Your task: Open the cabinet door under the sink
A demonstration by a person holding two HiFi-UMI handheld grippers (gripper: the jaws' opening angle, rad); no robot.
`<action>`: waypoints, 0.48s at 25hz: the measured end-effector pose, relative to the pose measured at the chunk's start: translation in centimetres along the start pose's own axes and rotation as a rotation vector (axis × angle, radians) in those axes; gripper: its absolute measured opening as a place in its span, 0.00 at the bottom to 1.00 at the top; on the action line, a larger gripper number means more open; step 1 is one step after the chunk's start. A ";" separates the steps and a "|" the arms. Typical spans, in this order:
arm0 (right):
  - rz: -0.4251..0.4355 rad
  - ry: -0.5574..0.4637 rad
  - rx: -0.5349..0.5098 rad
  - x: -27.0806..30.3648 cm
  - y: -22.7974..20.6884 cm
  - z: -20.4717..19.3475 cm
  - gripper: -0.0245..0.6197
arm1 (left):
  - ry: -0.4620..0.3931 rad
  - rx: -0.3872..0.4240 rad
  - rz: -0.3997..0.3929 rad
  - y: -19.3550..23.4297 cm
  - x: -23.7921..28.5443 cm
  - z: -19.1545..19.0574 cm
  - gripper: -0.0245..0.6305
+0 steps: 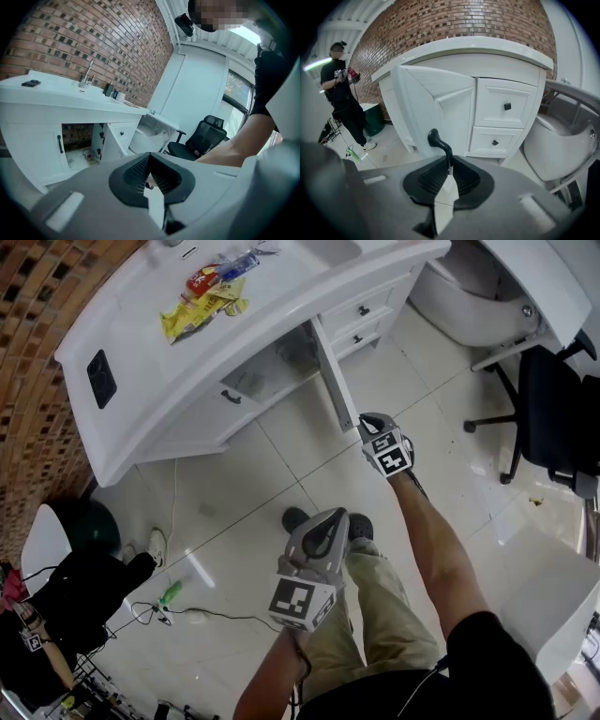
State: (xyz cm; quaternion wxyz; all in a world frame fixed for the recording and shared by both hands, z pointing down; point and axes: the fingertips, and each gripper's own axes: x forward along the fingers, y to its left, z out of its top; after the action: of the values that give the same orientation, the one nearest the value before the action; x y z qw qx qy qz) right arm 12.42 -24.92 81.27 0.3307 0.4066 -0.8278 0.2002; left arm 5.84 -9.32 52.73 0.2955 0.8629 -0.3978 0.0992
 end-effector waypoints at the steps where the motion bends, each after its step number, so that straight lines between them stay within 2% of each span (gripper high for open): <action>1: 0.003 -0.001 -0.006 -0.1 -0.3 -0.1 0.06 | 0.002 0.003 -0.002 -0.2 0.3 0.1 0.06; 8: 0.048 -0.013 -0.043 -0.7 -3.1 -0.6 0.06 | 0.020 0.018 0.000 -0.7 1.3 0.4 0.06; 12: 0.091 0.025 -0.082 -1.1 -5.5 -1.0 0.06 | 0.030 0.018 0.007 -1.0 1.7 0.3 0.06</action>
State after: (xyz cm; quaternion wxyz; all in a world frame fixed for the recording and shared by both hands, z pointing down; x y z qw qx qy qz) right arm 17.69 -26.93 81.54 0.3479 0.3521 -0.8487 0.1862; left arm 7.69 -10.00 52.75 0.2932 0.8626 -0.3954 0.1166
